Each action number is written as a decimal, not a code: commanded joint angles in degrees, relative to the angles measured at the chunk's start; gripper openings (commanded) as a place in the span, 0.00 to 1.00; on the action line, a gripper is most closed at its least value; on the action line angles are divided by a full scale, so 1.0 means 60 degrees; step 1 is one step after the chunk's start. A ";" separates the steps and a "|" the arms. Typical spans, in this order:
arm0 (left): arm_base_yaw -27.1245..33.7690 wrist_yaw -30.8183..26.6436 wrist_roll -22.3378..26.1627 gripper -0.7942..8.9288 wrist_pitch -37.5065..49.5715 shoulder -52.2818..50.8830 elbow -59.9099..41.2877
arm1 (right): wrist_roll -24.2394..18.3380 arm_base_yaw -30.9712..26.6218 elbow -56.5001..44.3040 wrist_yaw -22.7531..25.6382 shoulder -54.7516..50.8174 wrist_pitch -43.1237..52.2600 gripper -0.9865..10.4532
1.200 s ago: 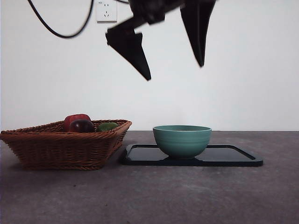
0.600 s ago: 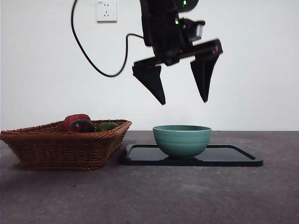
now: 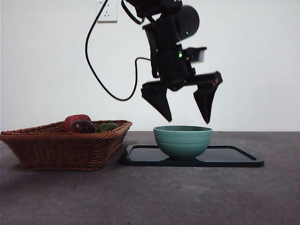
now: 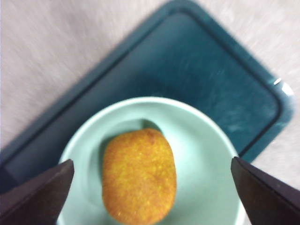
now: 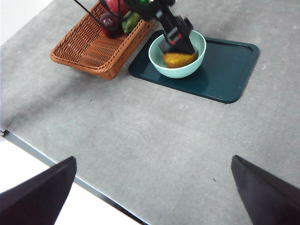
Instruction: Pick up the wifruite, put it on the bowl, pick up the plate, put it on desk
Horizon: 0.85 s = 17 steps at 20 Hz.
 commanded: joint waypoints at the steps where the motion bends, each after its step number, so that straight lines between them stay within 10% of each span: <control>1: -0.0051 -0.0033 0.0189 0.62 0.0022 0.0506 0.0280 | -0.0073 0.0091 0.0077 0.0007 0.0007 0.0044 0.62; 17: -0.0044 -0.0033 0.0503 0.47 -0.0029 0.1042 0.0280 | -0.0069 0.0091 0.0077 0.0076 0.0007 -0.0007 0.62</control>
